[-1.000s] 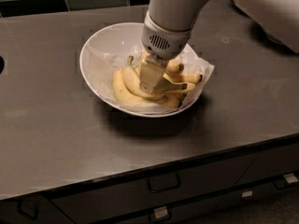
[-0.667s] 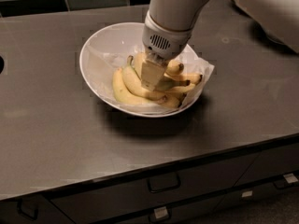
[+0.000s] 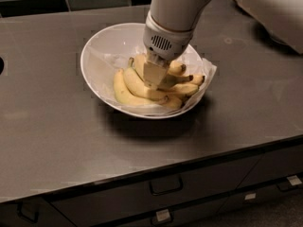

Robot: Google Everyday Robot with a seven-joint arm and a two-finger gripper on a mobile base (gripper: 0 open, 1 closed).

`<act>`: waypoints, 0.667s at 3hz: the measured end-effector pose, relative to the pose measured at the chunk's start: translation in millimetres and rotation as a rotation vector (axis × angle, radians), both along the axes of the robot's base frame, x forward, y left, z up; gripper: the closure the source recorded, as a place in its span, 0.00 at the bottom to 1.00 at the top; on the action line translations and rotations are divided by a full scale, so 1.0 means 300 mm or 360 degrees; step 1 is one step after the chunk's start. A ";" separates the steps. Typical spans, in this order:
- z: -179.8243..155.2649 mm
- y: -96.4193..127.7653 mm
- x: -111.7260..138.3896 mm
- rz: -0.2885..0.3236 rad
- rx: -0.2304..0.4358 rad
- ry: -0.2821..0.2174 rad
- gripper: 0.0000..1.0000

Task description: Pick banana from white bowl

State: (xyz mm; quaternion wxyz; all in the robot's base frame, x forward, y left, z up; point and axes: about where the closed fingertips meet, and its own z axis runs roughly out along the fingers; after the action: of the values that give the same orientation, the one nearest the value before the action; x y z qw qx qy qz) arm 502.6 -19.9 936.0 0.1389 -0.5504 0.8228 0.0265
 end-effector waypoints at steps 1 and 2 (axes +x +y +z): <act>0.044 0.002 -0.021 0.0045 0.0065 -0.0085 1.00; 0.109 0.003 -0.059 0.0121 0.0155 -0.0206 1.00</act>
Offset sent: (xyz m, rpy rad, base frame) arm -0.0337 -0.0006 0.0582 0.1766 -0.2286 0.1413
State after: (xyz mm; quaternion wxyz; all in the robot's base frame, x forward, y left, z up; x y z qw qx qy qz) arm 484.9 -18.9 968.7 0.2174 -0.5744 0.7883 0.0361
